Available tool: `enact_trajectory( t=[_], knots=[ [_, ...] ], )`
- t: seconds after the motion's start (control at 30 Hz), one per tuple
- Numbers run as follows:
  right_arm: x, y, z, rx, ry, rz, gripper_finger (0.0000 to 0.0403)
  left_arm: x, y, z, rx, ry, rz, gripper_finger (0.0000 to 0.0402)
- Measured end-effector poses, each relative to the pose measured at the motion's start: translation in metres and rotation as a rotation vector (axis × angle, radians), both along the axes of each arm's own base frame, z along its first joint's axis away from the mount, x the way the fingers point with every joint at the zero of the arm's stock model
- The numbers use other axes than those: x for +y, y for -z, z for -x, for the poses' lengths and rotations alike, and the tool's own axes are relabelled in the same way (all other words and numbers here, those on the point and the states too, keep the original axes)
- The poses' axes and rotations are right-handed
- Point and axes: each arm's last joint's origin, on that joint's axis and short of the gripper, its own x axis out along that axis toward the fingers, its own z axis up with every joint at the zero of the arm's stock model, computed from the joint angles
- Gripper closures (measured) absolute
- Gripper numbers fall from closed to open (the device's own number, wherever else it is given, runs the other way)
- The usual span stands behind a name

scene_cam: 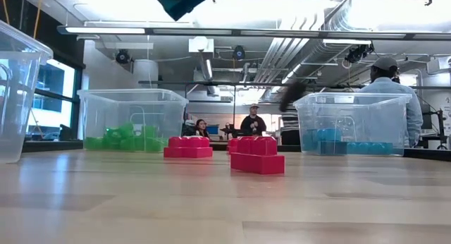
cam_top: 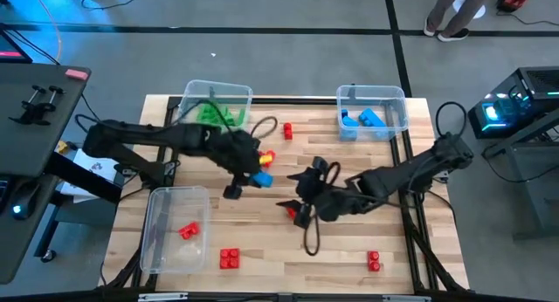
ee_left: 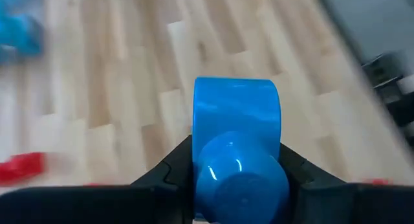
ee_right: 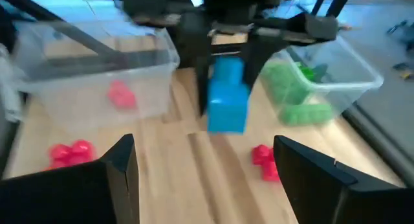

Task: Sort blocks
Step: Put the blue game piece into the top right transparent bin

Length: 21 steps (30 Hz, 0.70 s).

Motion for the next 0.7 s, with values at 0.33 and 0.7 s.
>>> enact_trajectory(
  t=[0.33, 0.7],
  knots=[
    [-0.024, 0.005, -0.014, 0.036, -0.032, -0.045, 0.0166, -0.035, -0.002, -0.009, -0.129, -0.064, -0.206, 0.03],
    [-0.027, 0.003, -0.018, 0.031, -0.075, -0.004, 0.0252, -0.037, -0.005, -0.012, -0.177, -0.053, -0.206, 0.03]
  ],
)
